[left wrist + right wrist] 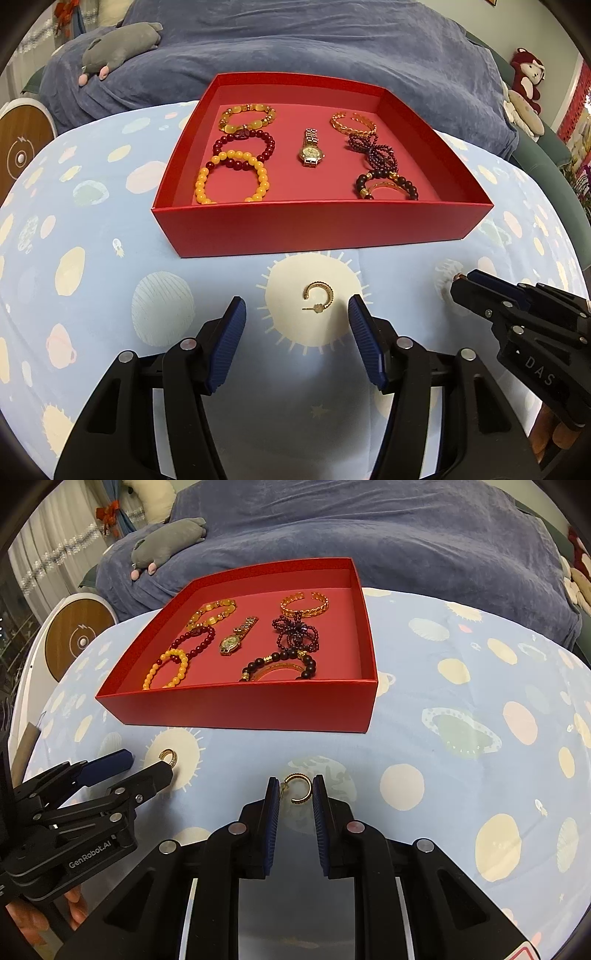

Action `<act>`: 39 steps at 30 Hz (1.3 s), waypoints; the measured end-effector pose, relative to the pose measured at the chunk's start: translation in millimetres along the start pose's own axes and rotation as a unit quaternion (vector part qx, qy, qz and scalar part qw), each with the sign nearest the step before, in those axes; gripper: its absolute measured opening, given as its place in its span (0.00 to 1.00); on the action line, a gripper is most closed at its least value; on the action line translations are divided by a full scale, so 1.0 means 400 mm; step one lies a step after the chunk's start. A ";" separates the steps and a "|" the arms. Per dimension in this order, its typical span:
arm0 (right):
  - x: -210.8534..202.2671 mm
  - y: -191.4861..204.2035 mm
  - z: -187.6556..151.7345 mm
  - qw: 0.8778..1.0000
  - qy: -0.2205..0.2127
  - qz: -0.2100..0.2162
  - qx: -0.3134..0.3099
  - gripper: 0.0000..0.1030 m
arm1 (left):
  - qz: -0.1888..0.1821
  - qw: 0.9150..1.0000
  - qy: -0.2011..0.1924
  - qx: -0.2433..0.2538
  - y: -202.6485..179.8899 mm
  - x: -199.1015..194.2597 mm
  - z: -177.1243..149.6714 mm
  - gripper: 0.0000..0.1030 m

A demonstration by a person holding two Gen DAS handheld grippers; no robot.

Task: Organize jewelry
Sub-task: 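Grasp a gold hoop earring with the right tool, then grasp the other gold hoop earring with the left tool while the right tool holds its earring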

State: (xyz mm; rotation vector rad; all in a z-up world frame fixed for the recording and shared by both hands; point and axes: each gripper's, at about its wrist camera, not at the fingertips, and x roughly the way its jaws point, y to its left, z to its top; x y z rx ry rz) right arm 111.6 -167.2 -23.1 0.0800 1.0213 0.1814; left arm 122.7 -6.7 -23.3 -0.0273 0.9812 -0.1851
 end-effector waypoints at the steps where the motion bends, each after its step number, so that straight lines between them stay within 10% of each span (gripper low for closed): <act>1: 0.000 -0.001 0.000 1.000 0.000 0.000 0.000 0.16 | 0.002 1.000 -0.002 0.002 -0.002 0.002 0.000 0.50; 14: -0.001 -0.006 -0.002 1.000 0.001 0.001 0.002 0.16 | 0.023 0.999 -0.013 0.021 -0.017 0.009 0.003 0.16; 39: -0.049 0.008 0.039 1.000 -0.028 0.009 0.002 0.16 | -0.026 0.998 -0.056 0.003 0.005 -0.132 0.048 0.16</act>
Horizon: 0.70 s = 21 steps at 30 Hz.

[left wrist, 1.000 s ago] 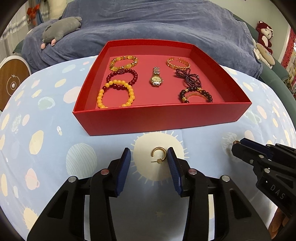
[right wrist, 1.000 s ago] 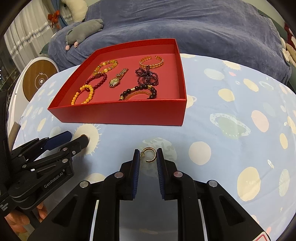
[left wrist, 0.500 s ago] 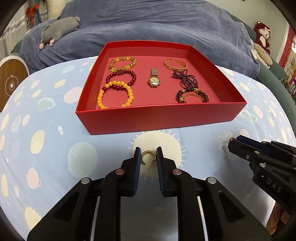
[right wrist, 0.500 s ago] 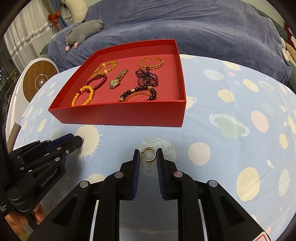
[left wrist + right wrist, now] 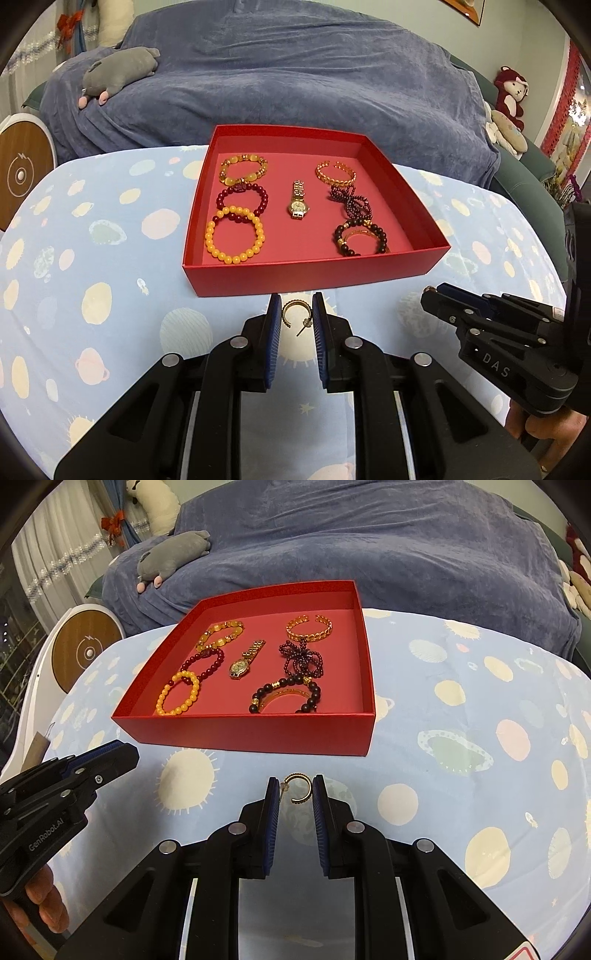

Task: Organize jewelry
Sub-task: 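Grasp the other gold hoop earring with the left tool while the right tool holds its earring, then lower both earrings into the red box and open both tools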

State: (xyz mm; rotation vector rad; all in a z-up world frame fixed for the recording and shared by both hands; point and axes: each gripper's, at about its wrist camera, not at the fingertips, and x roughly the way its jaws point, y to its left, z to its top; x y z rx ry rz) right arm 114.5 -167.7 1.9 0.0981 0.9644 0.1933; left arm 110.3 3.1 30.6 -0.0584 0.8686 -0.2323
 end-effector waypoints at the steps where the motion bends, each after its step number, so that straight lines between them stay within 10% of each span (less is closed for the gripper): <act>1: -0.004 0.001 0.005 1.000 -0.003 0.000 0.001 0.16 | 0.000 1.000 -0.003 0.000 -0.001 -0.005 0.005 0.16; 21: -0.051 0.005 0.102 0.999 -0.048 0.008 0.006 0.16 | 0.013 0.999 -0.043 -0.013 0.007 0.013 0.109 0.16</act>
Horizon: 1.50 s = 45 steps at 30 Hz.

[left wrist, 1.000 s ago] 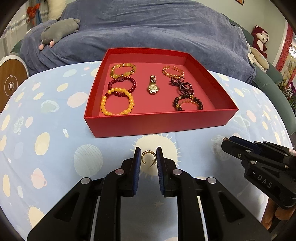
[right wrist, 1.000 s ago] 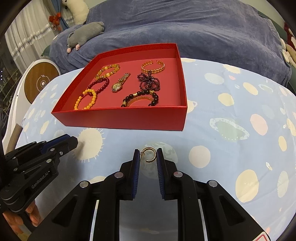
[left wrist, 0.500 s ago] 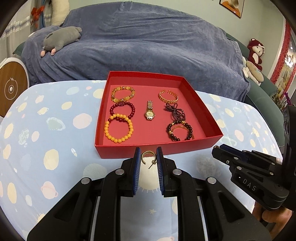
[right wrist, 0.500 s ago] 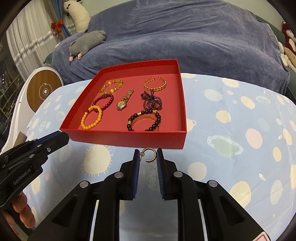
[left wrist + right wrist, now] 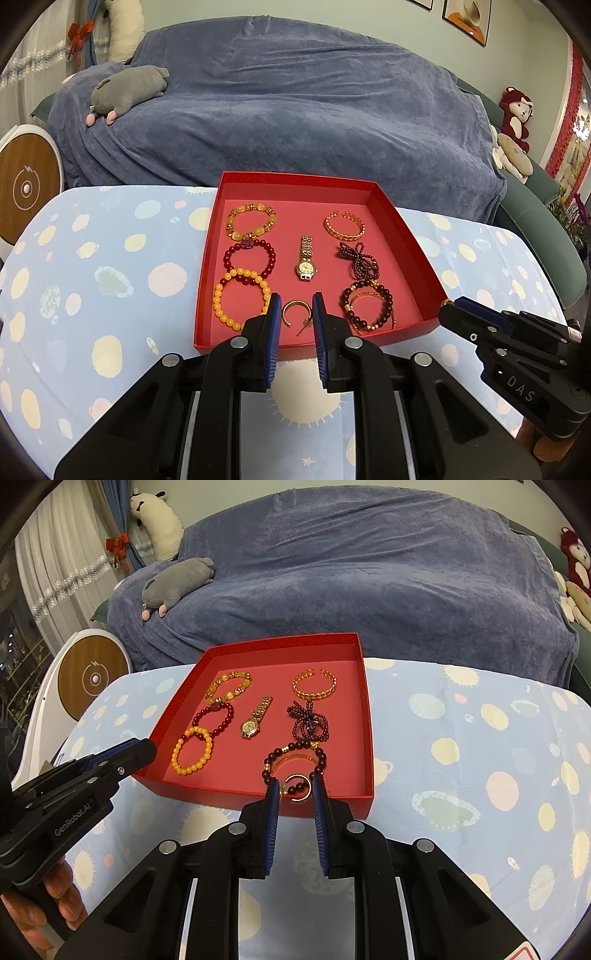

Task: Organize jewelry
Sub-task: 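Lower both earrings into the red box and open both tools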

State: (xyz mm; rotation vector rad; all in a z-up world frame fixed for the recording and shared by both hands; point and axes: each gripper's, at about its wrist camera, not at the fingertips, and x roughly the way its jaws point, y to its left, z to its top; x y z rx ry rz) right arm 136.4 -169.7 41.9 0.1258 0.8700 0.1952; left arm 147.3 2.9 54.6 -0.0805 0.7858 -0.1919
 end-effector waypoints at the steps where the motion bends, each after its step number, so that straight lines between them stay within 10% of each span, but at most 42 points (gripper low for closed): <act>1: -0.001 0.000 0.005 1.000 -0.002 0.000 0.000 0.16 | 0.000 1.000 0.000 -0.002 0.002 0.006 0.007 0.16; 45: 0.295 -0.053 0.195 0.999 0.031 -0.041 0.010 0.16 | 0.004 0.999 0.046 -0.004 0.026 0.222 0.068 0.17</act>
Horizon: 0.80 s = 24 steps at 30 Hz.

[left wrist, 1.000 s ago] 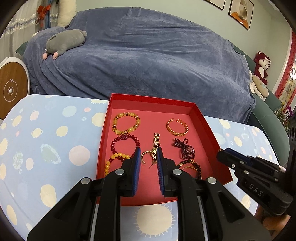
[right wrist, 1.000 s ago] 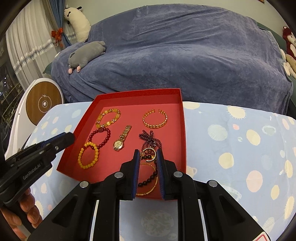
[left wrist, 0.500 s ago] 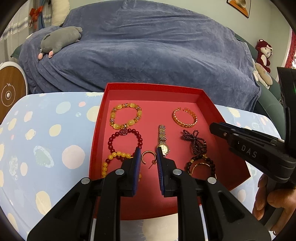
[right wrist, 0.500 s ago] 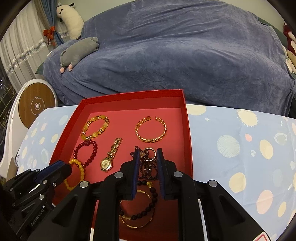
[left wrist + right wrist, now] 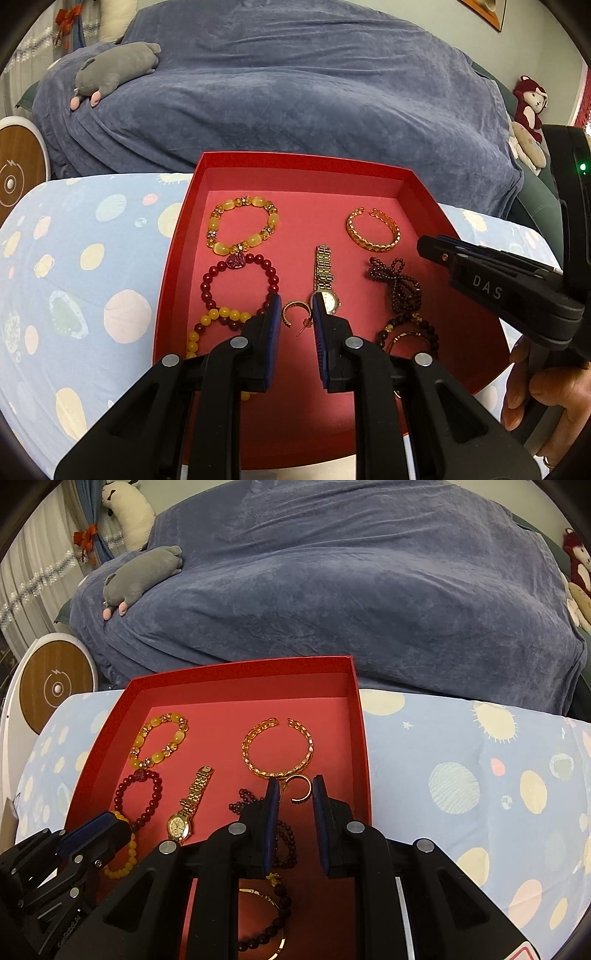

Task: Organize jewelry
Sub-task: 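Lower both earrings into the red box and open both tools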

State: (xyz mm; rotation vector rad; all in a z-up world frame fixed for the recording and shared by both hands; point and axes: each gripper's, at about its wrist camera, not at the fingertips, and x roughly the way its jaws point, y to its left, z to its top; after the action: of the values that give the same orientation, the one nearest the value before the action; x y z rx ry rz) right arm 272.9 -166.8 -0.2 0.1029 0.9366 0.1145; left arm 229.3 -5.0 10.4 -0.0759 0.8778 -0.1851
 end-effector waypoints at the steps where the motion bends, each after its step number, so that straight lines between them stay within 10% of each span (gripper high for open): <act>1: 0.003 -0.003 0.001 1.000 0.001 0.000 0.001 0.16 | 0.001 1.000 0.000 0.000 0.000 0.001 0.000 0.17; 24: -0.062 0.001 -0.059 1.000 -0.001 0.011 -0.016 0.22 | 0.023 1.000 -0.004 0.009 -0.013 -0.019 -0.019 0.34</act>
State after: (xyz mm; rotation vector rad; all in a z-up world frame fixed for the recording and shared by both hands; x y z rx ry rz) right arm 239.3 -168.8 5.6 0.0846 0.9308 0.1499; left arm 217.9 -8.5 12.1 -0.0400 0.8683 -0.1499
